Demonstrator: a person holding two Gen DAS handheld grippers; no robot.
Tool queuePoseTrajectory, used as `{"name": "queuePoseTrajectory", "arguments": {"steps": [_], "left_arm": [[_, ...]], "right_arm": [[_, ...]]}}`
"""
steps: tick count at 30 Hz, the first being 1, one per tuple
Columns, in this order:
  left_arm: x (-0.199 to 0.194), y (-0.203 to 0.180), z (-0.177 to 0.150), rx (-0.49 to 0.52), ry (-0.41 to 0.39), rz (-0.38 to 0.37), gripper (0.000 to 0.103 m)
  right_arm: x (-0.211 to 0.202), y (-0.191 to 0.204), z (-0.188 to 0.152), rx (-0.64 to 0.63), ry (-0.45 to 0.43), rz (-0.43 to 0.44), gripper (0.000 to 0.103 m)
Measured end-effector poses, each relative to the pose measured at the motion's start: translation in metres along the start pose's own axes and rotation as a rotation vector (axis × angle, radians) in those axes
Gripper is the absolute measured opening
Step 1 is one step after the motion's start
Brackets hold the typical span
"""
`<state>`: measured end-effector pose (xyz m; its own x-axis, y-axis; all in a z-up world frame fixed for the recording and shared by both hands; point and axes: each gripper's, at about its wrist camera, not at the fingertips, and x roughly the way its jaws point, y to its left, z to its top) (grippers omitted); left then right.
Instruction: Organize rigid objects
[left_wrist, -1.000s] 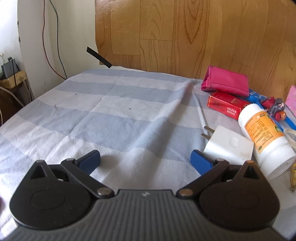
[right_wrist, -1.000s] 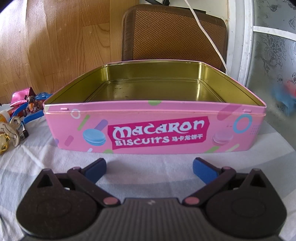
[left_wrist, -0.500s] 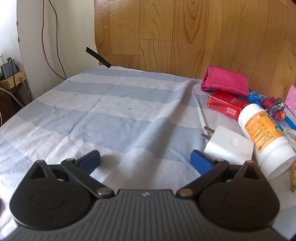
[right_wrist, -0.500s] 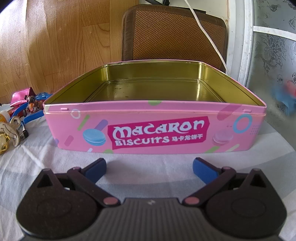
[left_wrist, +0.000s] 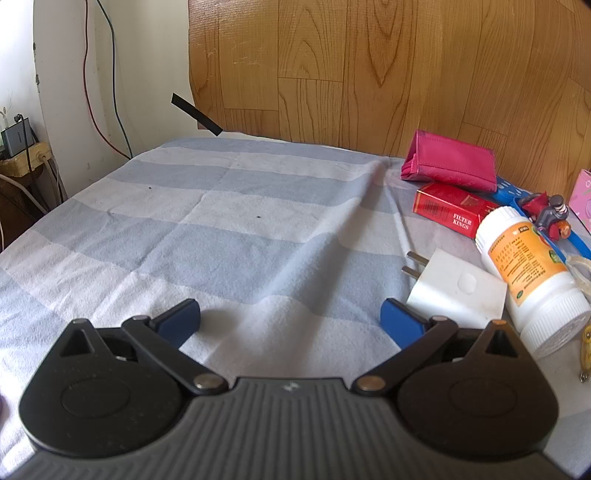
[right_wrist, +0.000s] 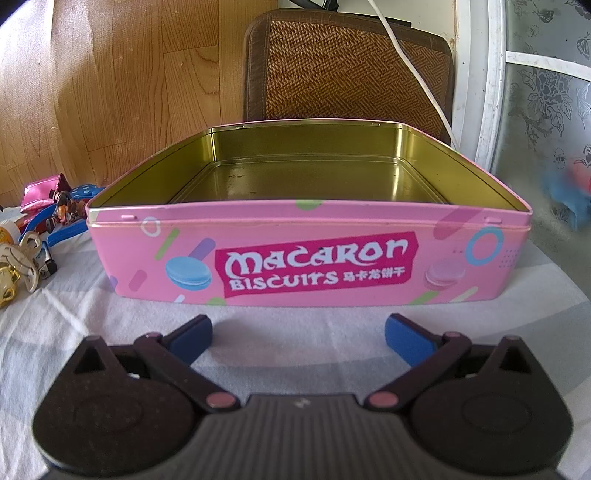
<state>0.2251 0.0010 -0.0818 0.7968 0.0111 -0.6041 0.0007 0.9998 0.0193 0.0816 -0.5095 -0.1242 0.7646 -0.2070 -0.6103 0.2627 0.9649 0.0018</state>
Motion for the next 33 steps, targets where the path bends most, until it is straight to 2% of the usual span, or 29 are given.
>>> {"name": "queuePoseTrajectory", "arguments": {"steps": [24,28,29,31,32,33], "left_arm": [[-0.001,0.001,-0.001,0.001,-0.001,-0.002,0.103],[-0.001,-0.001,-0.001,-0.018,0.002,0.021,0.103],[-0.003,-0.002,-0.001,-0.024,0.016,0.025,0.103],[-0.011,-0.004,0.005,-0.025,0.11,0.002,0.103],[-0.017,-0.006,0.004,-0.082,0.121,0.017,0.103],[-0.024,-0.01,0.001,-0.095,0.132,-0.006,0.103]], "right_arm": [[0.0,0.001,0.001,0.0,0.001,-0.001,0.103],[0.0,0.011,0.002,0.051,0.007,-0.025,0.103],[-0.003,0.014,0.005,0.092,0.028,-0.001,0.103],[-0.02,0.029,0.005,0.232,0.072,0.116,0.103],[-0.026,0.038,0.005,0.265,0.094,0.184,0.103],[-0.036,0.055,0.004,0.273,0.099,0.279,0.103]]}}
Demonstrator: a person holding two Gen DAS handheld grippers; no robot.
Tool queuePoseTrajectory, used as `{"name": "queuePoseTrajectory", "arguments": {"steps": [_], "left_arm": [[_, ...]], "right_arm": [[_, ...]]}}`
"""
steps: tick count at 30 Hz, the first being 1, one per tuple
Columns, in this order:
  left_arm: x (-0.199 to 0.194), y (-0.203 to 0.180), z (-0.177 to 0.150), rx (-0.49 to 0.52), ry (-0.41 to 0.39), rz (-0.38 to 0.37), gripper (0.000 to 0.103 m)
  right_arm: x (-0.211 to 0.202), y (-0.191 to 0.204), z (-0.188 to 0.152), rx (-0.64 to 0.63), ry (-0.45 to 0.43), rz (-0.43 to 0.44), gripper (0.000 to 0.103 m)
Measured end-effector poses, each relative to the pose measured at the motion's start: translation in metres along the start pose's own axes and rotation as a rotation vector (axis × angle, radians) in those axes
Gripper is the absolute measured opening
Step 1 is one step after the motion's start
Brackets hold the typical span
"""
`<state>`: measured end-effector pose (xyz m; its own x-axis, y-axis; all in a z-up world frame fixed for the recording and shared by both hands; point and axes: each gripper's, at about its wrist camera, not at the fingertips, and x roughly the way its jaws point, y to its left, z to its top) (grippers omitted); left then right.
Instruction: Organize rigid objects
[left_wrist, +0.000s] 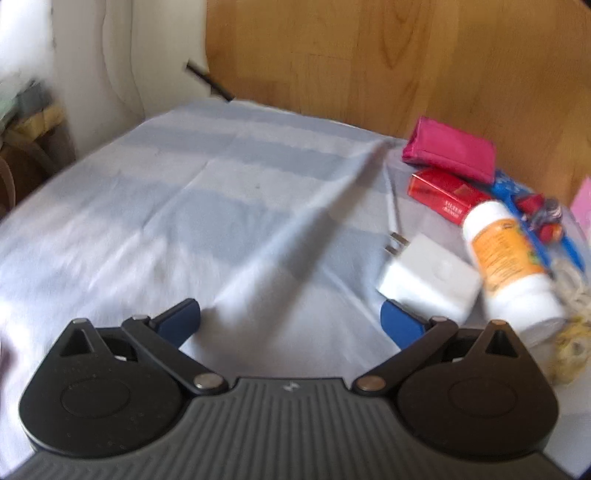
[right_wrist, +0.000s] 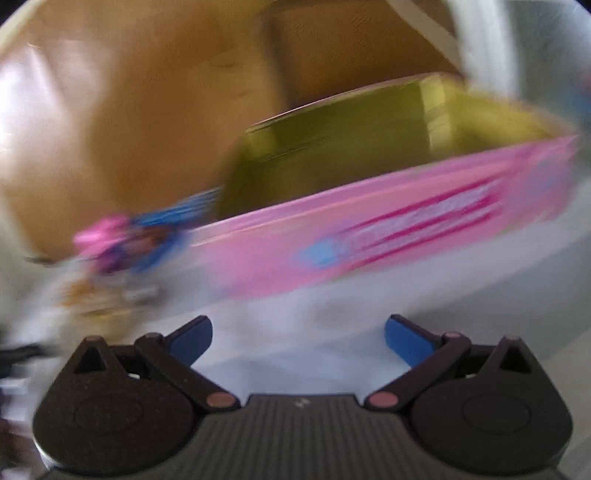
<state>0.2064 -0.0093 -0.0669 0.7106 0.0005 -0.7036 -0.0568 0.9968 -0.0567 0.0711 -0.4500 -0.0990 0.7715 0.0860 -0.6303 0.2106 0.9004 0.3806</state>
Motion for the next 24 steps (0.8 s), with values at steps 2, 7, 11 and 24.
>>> {"name": "queuePoseTrajectory", "arguments": {"steps": [2,7,11,24], "left_arm": [[-0.008,-0.009,-0.009,0.06,-0.003,-0.113,0.103],[-0.007,-0.023,0.005,0.156,0.076,-0.092,0.103],[0.007,-0.03,0.001,0.235,0.051,-0.129,0.103],[0.012,-0.034,-0.013,0.19,-0.083,-0.098,0.103]], "right_arm": [[-0.014,0.042,-0.012,-0.162,-0.119,0.045,0.103],[-0.009,0.113,-0.014,-0.552,-0.231,0.203,0.103],[0.005,0.119,0.001,-0.495,-0.137,0.259,0.103],[-0.006,0.123,-0.062,-0.334,-0.151,0.099,0.103]]}}
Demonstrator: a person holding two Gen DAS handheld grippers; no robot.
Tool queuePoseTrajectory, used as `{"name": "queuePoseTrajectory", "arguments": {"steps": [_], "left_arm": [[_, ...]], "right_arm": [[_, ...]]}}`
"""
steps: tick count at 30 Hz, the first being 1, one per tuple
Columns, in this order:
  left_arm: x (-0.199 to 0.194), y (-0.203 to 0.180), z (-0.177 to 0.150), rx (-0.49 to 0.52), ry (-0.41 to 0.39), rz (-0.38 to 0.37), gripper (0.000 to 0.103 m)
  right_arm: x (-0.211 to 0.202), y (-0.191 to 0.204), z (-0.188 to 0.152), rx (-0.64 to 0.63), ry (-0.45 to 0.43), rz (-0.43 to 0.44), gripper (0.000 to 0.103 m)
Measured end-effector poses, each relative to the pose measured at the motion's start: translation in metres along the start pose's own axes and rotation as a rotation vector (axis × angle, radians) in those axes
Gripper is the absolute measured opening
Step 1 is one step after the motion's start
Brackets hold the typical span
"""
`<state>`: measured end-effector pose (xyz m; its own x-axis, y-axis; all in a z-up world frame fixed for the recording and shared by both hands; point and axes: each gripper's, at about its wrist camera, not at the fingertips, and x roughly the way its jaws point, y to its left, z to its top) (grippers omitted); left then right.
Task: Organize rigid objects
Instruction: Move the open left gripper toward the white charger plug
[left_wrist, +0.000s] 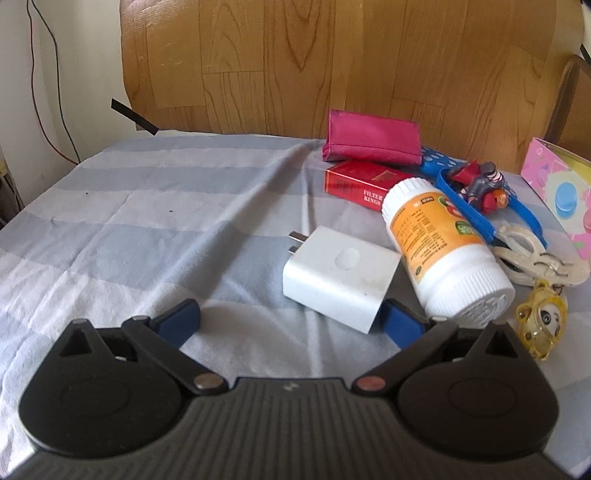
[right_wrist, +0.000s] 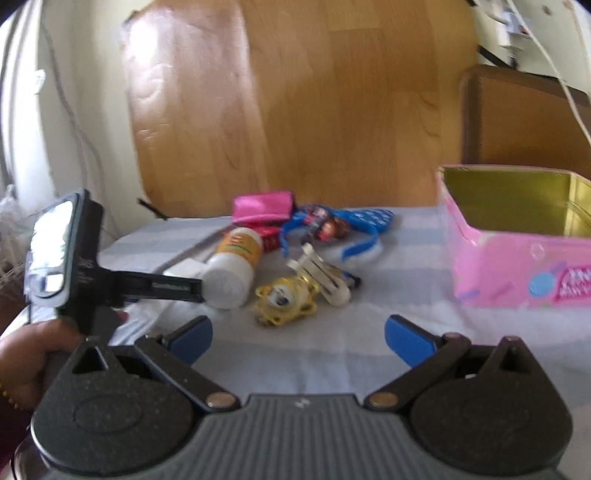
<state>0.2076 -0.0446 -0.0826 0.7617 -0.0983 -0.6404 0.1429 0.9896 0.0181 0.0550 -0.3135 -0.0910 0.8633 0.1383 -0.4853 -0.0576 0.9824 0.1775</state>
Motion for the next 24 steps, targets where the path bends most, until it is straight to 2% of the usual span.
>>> {"name": "queuePoseTrajectory", "arguments": {"steps": [6,8,10,12,13,16,17,19,21,24], "left_arm": [[0.004,0.002,0.002,0.002,-0.031,-0.023,0.103],[0.004,0.005,0.003,-0.025,-0.038,-0.039,0.103],[-0.001,0.008,0.001,-0.025,-0.034,-0.075,0.103],[-0.012,0.01,-0.004,-0.034,-0.022,-0.073,0.103],[-0.023,0.008,-0.009,-0.024,-0.038,-0.061,0.103],[-0.069,-0.004,-0.028,0.034,-0.171,-0.015,0.103],[-0.083,-0.009,-0.034,0.043,-0.201,-0.022,0.103],[-0.101,-0.018,-0.039,0.048,-0.203,-0.074,0.103],[-0.105,-0.025,-0.038,0.057,-0.176,-0.164,0.103],[-0.103,-0.038,-0.036,0.089,-0.166,-0.2,0.103]], "right_arm": [[0.003,0.006,-0.005,0.054,0.034,-0.016,0.103],[0.003,0.008,-0.008,0.073,0.031,-0.022,0.103],[0.001,0.01,-0.011,0.083,0.032,-0.034,0.103],[-0.002,0.01,-0.013,0.085,0.034,-0.037,0.103],[-0.003,0.01,-0.013,0.087,0.034,-0.04,0.103],[-0.007,0.004,-0.012,0.089,0.034,-0.023,0.103],[-0.007,0.003,-0.01,0.081,0.031,-0.021,0.103],[-0.007,-0.002,-0.007,0.055,0.026,-0.022,0.103],[-0.004,-0.012,0.0,0.035,0.034,-0.015,0.103],[-0.003,-0.026,0.009,-0.005,0.038,0.002,0.101]]}}
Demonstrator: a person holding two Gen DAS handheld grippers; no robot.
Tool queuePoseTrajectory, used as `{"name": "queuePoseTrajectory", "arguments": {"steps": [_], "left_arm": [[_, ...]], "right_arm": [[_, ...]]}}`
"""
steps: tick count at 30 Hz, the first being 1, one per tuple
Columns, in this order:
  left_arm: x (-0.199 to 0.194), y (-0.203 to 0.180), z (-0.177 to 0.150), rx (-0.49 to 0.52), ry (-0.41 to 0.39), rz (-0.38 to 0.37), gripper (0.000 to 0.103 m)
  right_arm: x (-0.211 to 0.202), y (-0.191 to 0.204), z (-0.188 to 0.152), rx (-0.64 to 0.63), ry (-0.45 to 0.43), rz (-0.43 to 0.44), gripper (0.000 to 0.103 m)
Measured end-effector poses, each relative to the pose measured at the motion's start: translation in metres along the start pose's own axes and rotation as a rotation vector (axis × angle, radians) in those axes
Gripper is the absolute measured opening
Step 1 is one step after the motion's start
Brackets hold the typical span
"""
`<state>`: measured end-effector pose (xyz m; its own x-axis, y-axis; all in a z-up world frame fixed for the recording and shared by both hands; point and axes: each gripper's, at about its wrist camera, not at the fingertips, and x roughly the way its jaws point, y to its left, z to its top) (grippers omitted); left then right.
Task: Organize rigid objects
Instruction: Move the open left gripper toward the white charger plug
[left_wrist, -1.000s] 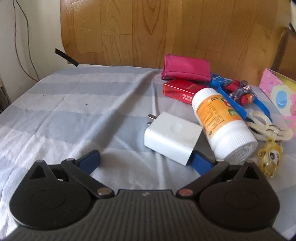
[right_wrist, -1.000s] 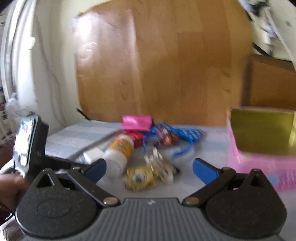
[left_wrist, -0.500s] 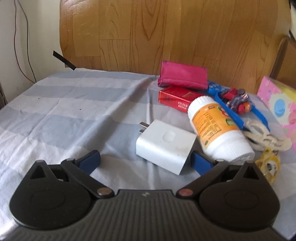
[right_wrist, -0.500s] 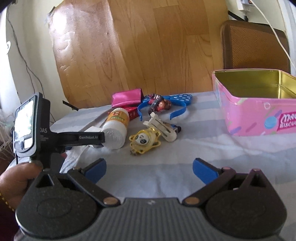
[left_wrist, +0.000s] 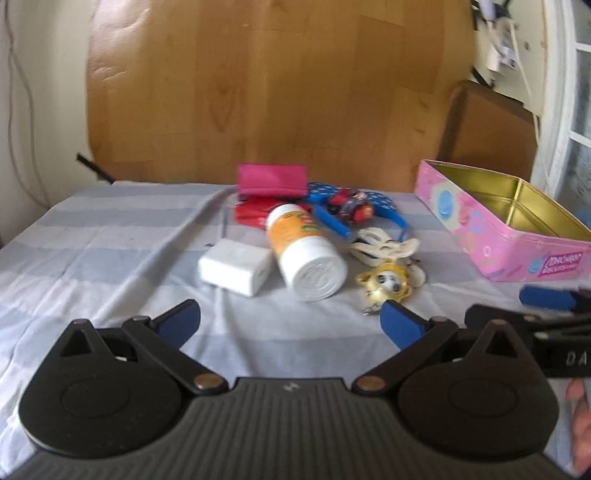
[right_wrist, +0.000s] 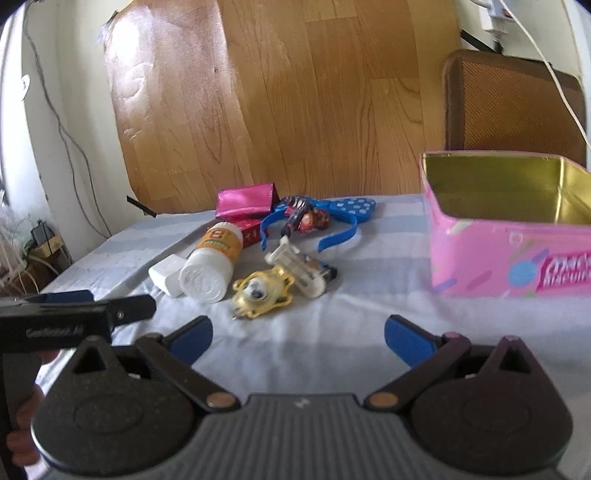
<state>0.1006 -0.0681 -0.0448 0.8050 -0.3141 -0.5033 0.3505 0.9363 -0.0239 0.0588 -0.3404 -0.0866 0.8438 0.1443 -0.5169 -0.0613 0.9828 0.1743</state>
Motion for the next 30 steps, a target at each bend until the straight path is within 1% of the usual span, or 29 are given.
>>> {"name": "queuePoseTrajectory", "arguments": {"steps": [3,5,6,8,9,10,11,13,14,15,16,17,20,21,22,23,24,25,26,27,28,29,30], "left_arm": [[0.01,-0.006,0.0,0.003,0.015,-0.024,0.103],[0.015,0.001,-0.001,-0.006,0.027,-0.027,0.103],[0.017,0.004,0.0,-0.011,0.029,-0.03,0.103],[0.013,0.015,0.003,-0.021,0.024,-0.031,0.103],[0.01,0.021,0.006,-0.018,0.015,-0.032,0.103],[0.006,0.028,0.007,-0.012,0.0,-0.024,0.103],[0.003,0.034,0.01,-0.01,-0.017,-0.009,0.103],[-0.001,0.053,0.016,-0.018,-0.035,0.004,0.103],[0.0,0.064,0.02,-0.021,-0.032,0.005,0.103],[0.003,0.073,0.025,-0.02,-0.027,0.021,0.103],[0.006,0.082,0.031,-0.023,-0.023,0.06,0.103],[0.009,0.09,0.035,-0.031,-0.025,0.081,0.099],[0.02,0.116,0.044,-0.078,-0.011,0.055,0.098],[0.024,0.123,0.047,-0.096,0.0,0.049,0.097],[0.028,0.127,0.049,-0.107,0.011,0.041,0.096],[0.034,0.13,0.052,-0.11,0.016,0.026,0.096],[0.038,0.131,0.053,-0.107,0.018,0.017,0.096],[0.043,0.129,0.054,-0.096,0.022,0.013,0.096],[0.047,0.127,0.055,-0.084,0.028,0.002,0.096],[0.051,0.125,0.055,-0.075,0.034,-0.016,0.096],[0.052,0.123,0.053,-0.064,0.032,-0.045,0.096],[0.055,0.12,0.051,-0.054,0.034,-0.075,0.096],[0.059,0.117,0.049,-0.047,0.04,-0.102,0.096]], "right_arm": [[0.001,-0.009,0.007,-0.057,0.007,0.002,0.097],[0.002,-0.015,0.01,-0.053,0.024,0.031,0.095],[0.004,-0.018,0.012,-0.048,0.031,0.052,0.091],[0.007,-0.016,0.016,-0.048,0.037,0.093,0.088],[0.009,-0.012,0.018,-0.051,0.036,0.109,0.084],[0.011,-0.008,0.021,-0.056,0.032,0.133,0.077],[0.014,-0.003,0.024,-0.055,0.028,0.157,0.074],[0.02,0.009,0.031,-0.045,0.029,0.231,0.068],[0.025,0.017,0.035,-0.05,0.03,0.273,0.066],[0.031,0.028,0.04,-0.073,0.028,0.315,0.062],[0.036,0.037,0.044,-0.098,0.026,0.334,0.06],[0.045,0.05,0.05,-0.127,0.029,0.351,0.06],[0.07,0.078,0.059,-0.166,0.075,0.415,0.05],[0.078,0.089,0.059,-0.171,0.104,0.45,0.046],[0.085,0.099,0.057,-0.175,0.141,0.504,0.045],[0.092,0.107,0.054,-0.182,0.177,0.538,0.044],[0.102,0.117,0.049,-0.2,0.224,0.543,0.044],[0.11,0.12,0.045,-0.211,0.249,0.514,0.044],[0.121,0.118,0.044,-0.212,0.256,0.434,0.043],[0.128,0.109,0.045,-0.192,0.24,0.363,0.036],[0.132,0.095,0.048,-0.149,0.213,0.284,0.04],[0.131,0.085,0.05,-0.112,0.187,0.235,0.041],[0.129,0.079,0.052,-0.086,0.171,0.225,0.043]]}}
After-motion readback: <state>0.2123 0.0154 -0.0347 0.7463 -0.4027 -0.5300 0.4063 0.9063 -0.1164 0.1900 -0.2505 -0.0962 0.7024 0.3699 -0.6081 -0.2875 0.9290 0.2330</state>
